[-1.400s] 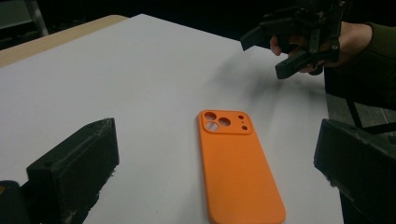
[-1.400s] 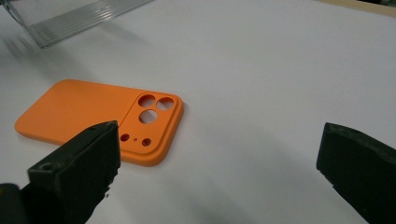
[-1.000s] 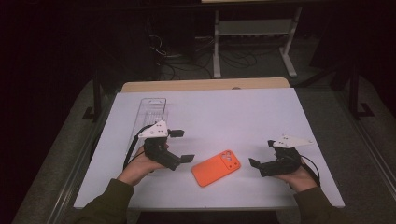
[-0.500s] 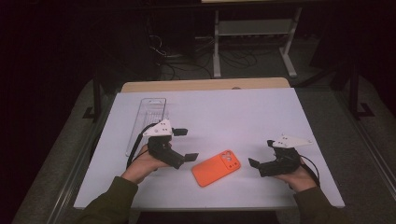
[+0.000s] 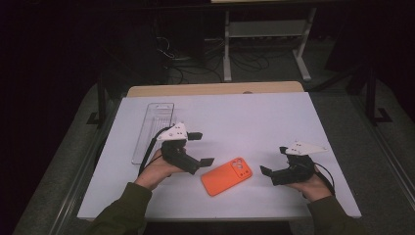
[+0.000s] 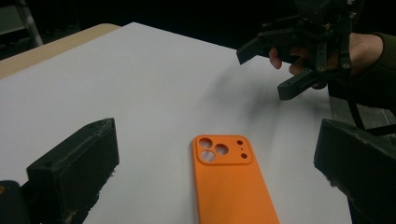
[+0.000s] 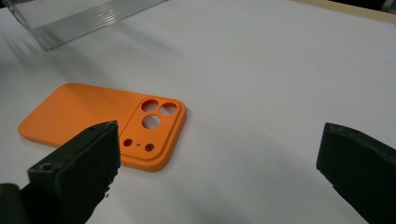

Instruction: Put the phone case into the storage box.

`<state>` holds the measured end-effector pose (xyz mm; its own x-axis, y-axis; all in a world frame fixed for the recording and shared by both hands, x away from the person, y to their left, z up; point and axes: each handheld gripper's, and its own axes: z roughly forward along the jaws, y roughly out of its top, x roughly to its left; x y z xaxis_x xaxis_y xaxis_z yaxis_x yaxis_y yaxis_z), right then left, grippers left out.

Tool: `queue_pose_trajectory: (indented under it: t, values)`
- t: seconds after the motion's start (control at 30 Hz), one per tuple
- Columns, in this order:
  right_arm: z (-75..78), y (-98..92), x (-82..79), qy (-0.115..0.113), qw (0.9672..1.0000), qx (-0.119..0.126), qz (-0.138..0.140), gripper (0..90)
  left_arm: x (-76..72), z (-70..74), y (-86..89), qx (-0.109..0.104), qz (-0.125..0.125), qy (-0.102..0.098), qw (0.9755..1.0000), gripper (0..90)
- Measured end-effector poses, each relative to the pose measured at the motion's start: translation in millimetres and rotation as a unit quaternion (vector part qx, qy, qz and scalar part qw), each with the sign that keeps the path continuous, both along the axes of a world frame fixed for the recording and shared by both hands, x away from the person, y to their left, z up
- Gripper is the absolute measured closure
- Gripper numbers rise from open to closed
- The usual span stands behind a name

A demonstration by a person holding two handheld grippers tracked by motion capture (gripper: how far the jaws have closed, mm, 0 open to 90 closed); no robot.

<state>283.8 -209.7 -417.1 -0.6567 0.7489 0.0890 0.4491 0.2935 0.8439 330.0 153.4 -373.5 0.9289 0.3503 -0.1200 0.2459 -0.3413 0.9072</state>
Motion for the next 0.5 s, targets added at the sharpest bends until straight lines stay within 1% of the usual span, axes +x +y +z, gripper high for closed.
queue_pose_trajectory:
  t: [0.13, 0.17, 0.3, 0.33, 0.37, 0.5]
  values:
    - [-0.3, 0.4, 0.1, 0.001, 1.0000, -0.001, 0.001, 0.0, -0.9, -1.2, -2.6, -0.001, 0.002, 0.002, 1.0000, 0.0]
    - [-0.5, 0.7, 0.3, 0.002, 1.0000, 0.001, 0.002, 0.0, -1.5, -1.4, -4.4, -0.004, 0.004, 0.004, 1.0000, 0.0]
    - [-0.8, 0.7, 0.5, 0.004, 1.0000, 0.002, 0.001, 0.0, -1.2, -1.9, -6.8, -0.005, 0.005, 0.002, 1.0000, 0.0]
    - [-0.8, 0.6, 0.7, 0.004, 1.0000, 0.002, 0.001, 0.0, -1.8, -2.3, -8.3, -0.006, 0.005, 0.007, 0.9999, 0.0]
    - [-0.6, 0.8, 0.8, 0.004, 1.0000, 0.003, -0.001, 0.0, -1.9, -2.7, -10.1, -0.003, 0.003, 0.003, 1.0000, 0.0]
    - [-0.1, 1.4, 0.9, 0.000, 1.0000, 0.000, 0.000, 0.0, -1.9, -3.4, -12.6, -0.003, 0.005, 0.002, 1.0000, 0.0]
